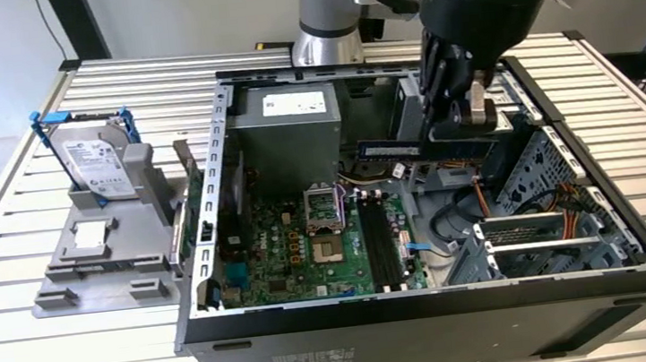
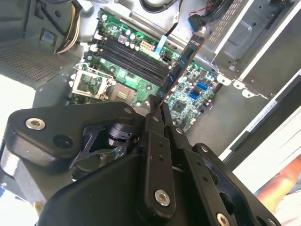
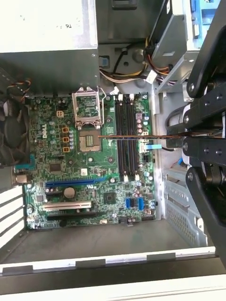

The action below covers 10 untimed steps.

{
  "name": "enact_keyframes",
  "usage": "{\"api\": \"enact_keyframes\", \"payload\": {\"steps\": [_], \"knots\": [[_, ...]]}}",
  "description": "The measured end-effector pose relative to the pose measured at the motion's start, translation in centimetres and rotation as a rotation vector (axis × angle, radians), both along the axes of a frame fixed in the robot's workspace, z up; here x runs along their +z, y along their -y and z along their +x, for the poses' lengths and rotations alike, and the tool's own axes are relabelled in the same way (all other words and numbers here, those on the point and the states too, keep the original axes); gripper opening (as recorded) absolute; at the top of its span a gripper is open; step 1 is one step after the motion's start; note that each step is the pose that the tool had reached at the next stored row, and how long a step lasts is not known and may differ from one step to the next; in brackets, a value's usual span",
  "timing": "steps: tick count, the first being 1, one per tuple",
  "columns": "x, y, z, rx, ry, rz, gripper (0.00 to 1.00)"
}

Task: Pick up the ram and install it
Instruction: 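Pick up the ram and move it above insertion slot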

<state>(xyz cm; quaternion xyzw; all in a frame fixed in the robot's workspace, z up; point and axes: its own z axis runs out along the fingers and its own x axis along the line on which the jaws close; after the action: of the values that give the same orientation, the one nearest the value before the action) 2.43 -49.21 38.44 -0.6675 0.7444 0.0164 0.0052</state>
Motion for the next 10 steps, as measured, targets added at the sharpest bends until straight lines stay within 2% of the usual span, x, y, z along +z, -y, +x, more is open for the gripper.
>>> {"api": "enact_keyframes", "payload": {"steps": [10], "knots": [[0.00,0.00,0.00,-0.150,0.0000,0.0000,0.00]]}}
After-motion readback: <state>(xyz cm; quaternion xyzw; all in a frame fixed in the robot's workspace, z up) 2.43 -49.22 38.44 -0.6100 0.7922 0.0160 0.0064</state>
